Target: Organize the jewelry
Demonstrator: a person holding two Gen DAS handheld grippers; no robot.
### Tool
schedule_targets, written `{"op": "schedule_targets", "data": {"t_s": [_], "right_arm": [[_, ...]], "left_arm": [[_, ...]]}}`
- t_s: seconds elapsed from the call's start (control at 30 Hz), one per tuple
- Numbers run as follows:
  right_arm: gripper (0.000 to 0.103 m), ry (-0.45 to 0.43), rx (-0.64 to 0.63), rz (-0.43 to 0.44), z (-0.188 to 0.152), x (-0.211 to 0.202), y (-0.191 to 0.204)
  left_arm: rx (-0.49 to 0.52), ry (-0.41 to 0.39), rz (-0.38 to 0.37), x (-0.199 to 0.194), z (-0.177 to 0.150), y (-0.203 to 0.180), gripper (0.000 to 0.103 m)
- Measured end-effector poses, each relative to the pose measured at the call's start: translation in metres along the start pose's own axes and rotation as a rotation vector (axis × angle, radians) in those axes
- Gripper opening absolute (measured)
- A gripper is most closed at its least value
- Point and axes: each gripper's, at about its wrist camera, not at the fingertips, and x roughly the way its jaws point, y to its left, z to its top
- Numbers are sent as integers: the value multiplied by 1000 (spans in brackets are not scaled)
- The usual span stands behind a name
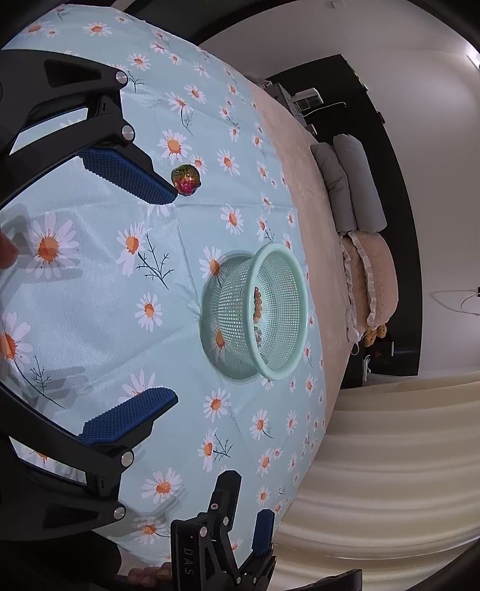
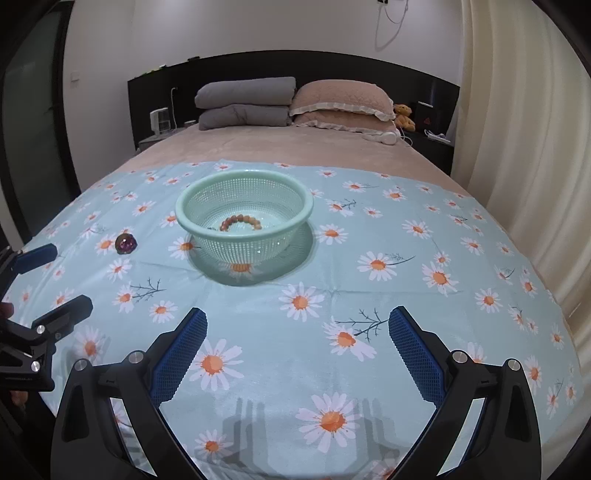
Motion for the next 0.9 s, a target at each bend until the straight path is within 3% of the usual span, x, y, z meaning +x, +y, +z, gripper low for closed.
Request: {"op": "schedule_targets", "data": {"t_s": [0.37,0.7,0.9], "right_arm": [[95,35,37,13,36,53,-4],[95,58,48,14,96,136,-12],[95,89,57,11,113,185,-18]], "left_arm": [[-15,31,-6,50,28,17,97],[-38,52,15,135,83,55,97],[-54,86,9,184,99,65,97]]}}
